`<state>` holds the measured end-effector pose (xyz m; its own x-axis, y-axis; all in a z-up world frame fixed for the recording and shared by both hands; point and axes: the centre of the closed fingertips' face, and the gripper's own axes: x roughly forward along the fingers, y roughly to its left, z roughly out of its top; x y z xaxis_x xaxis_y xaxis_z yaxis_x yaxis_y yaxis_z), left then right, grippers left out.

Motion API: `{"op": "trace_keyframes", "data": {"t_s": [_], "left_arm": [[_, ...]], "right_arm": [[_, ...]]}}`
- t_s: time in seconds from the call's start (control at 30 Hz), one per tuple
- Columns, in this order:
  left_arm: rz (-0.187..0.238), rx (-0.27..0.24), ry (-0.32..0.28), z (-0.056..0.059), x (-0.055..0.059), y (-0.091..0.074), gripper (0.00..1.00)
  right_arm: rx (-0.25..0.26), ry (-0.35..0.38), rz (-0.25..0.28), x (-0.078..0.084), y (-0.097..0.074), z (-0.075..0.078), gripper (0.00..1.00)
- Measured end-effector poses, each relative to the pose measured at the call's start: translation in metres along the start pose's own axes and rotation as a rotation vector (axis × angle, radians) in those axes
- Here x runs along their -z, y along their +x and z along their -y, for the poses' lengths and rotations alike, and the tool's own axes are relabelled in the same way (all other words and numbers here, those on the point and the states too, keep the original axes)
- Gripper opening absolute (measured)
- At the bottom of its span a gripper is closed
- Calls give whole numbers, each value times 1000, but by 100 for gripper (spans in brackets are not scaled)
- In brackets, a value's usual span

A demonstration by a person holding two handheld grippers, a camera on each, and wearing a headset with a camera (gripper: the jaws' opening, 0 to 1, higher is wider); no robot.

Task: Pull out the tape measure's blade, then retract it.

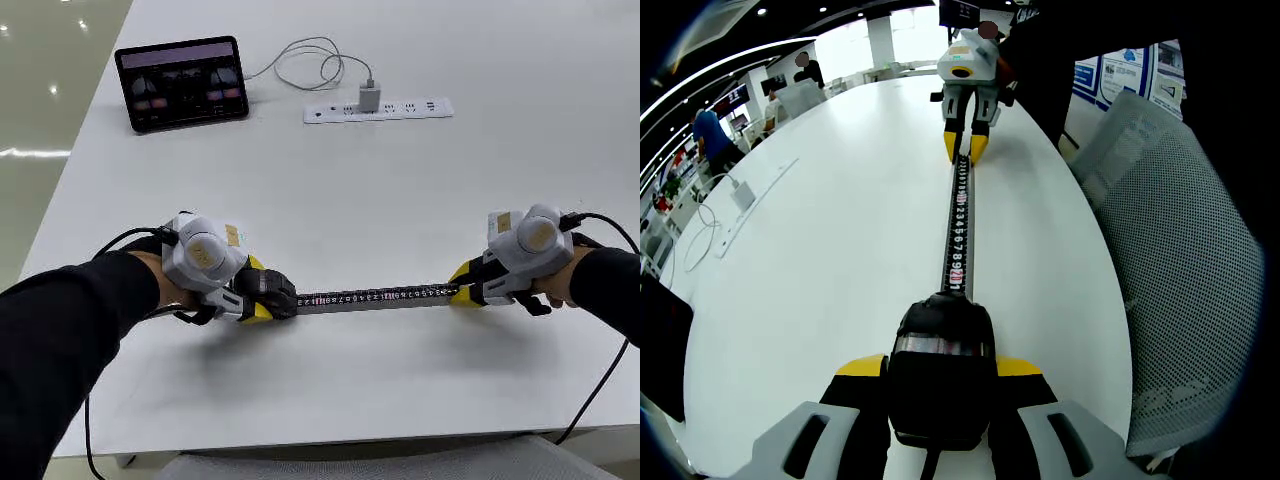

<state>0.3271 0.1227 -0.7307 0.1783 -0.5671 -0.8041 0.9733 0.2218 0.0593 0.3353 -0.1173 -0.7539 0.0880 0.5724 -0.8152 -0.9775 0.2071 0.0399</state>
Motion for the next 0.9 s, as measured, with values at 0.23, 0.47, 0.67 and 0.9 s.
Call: {"op": "trace_keyframes", "data": {"t_s": [0.23, 0.47, 0.67, 0.9], "left_arm": [[1, -2, -1, -1, 0, 0, 34], [2, 1, 4, -1, 1, 0, 34], [7, 2, 2, 0, 0, 1, 34], [8, 5, 10, 1, -1, -1, 34]], "right_arm": [[-1, 7, 0, 0, 1, 0, 9], [-6, -4, -3, 0, 1, 0, 9], [-9, 1, -5, 0, 1, 0, 9], [-8, 9, -10, 0, 1, -1, 9]]}}
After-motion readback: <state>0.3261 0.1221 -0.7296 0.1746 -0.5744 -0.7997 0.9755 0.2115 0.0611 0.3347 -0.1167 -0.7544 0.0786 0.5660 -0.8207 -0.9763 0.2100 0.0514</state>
